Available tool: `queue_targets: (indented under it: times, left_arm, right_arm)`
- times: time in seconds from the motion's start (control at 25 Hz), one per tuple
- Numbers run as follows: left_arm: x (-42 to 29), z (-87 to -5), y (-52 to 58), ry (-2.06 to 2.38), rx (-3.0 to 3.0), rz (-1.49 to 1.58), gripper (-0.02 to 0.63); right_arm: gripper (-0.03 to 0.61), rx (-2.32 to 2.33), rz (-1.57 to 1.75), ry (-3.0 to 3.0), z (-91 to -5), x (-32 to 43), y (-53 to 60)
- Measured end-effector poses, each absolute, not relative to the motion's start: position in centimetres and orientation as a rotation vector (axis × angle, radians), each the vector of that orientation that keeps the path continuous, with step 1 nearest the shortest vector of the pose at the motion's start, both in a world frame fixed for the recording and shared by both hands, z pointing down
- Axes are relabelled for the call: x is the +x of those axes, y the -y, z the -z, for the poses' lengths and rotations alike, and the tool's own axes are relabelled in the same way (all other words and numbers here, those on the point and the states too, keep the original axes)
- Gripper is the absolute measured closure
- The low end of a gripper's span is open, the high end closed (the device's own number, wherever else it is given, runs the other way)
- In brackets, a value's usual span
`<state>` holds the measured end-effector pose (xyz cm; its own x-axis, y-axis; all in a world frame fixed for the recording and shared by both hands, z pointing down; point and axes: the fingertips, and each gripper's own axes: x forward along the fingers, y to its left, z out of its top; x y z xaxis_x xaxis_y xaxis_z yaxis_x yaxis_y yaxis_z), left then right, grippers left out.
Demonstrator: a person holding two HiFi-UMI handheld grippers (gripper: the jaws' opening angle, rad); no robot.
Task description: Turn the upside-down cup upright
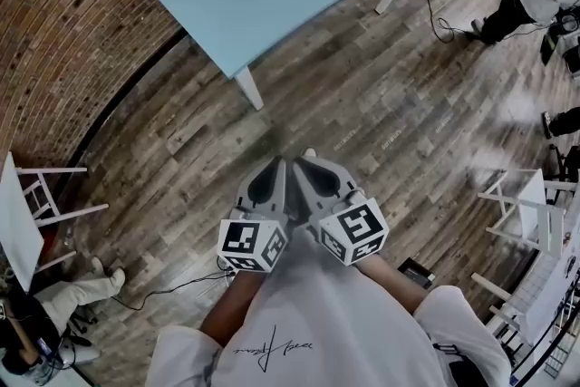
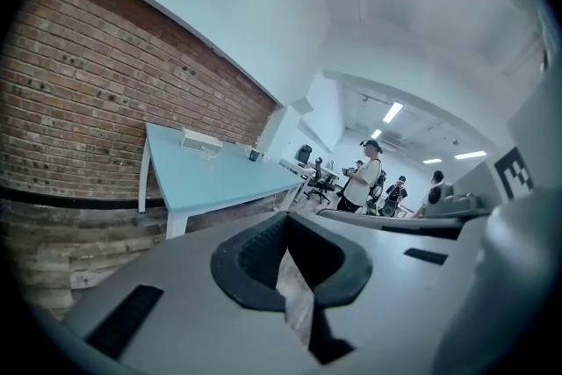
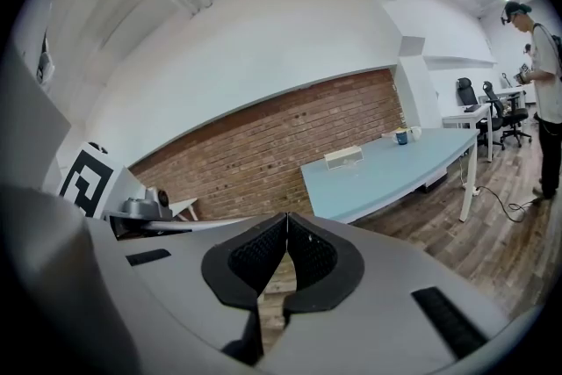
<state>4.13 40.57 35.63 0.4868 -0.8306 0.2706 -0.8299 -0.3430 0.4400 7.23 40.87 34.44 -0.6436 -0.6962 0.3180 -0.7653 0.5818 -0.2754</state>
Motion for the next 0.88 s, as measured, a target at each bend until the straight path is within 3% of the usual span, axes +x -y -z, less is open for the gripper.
queue_targets:
  times: [0.88]
  left_arm:
    - [9.4, -35.1, -26.6, 1.411, 2.210, -0.053, 0.603]
  right_arm:
    - [0.557, 1.161, -0.593, 2.748, -32.8, 12.9, -25.7]
